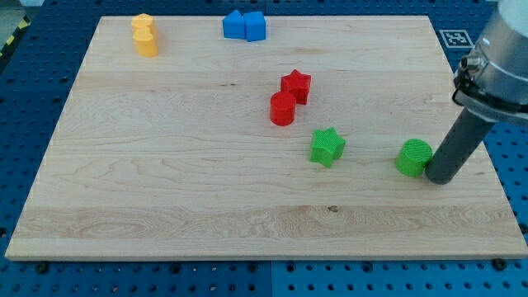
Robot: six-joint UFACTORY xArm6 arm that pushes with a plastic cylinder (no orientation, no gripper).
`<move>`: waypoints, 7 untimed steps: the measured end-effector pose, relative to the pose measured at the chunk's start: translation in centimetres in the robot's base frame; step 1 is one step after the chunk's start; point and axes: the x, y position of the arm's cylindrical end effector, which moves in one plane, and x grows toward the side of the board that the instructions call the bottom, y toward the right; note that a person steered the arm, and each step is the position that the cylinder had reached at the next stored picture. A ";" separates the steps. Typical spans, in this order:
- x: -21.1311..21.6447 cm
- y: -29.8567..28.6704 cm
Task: Move the green circle parallel to the right of the green star
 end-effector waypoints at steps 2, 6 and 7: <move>2.5 0.5; 0.1 -4.3; 0.0 -6.7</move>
